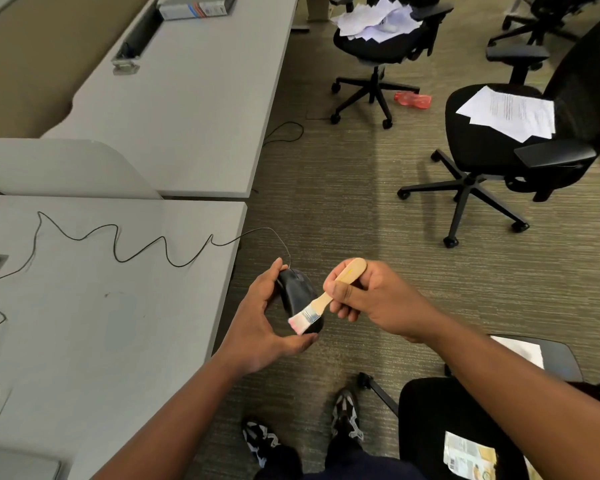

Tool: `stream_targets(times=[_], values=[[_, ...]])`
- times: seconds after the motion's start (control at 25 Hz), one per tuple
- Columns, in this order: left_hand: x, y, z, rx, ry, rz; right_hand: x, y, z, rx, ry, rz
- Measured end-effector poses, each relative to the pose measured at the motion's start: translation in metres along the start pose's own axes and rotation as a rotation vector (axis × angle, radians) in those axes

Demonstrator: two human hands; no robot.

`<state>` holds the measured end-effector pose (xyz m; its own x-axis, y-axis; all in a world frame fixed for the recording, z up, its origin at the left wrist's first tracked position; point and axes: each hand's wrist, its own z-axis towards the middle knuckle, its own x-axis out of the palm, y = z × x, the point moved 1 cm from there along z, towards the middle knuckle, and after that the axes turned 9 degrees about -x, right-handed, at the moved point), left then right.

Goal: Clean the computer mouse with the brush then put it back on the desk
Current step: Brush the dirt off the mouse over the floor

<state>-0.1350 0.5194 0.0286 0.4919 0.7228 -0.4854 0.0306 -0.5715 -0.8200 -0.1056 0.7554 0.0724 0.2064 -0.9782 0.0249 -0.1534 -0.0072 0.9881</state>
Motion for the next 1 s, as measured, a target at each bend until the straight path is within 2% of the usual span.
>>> stream_targets(times=[0.12, 0.28, 0.36, 0.48, 0.6, 0.8, 1.0], values=[[-0.003, 0.003, 0.001, -0.007, -0.005, 0.004, -0.005, 0.004, 0.003, 0.004, -0.079, -0.057], [-0.006, 0.005, 0.0, -0.019, 0.009, 0.01, -0.012, 0.008, 0.004, -0.083, -0.174, -0.189], [-0.006, 0.009, 0.0, -0.035, 0.021, 0.005, -0.011, 0.009, 0.004, -0.074, -0.157, -0.105], [-0.005, 0.009, -0.001, -0.043, 0.028, 0.003, -0.001, 0.009, 0.002, -0.01, -0.046, 0.032], [-0.006, 0.009, 0.0, -0.034, 0.02, 0.005, 0.005, 0.005, 0.004, -0.025, -0.018, -0.027], [-0.007, 0.008, -0.002, -0.044, 0.032, 0.01, -0.001, 0.008, 0.005, -0.111, -0.185, -0.039], [-0.008, 0.008, -0.001, -0.059, 0.049, 0.011, 0.015, 0.012, 0.007, -0.12, -0.036, -0.113]])
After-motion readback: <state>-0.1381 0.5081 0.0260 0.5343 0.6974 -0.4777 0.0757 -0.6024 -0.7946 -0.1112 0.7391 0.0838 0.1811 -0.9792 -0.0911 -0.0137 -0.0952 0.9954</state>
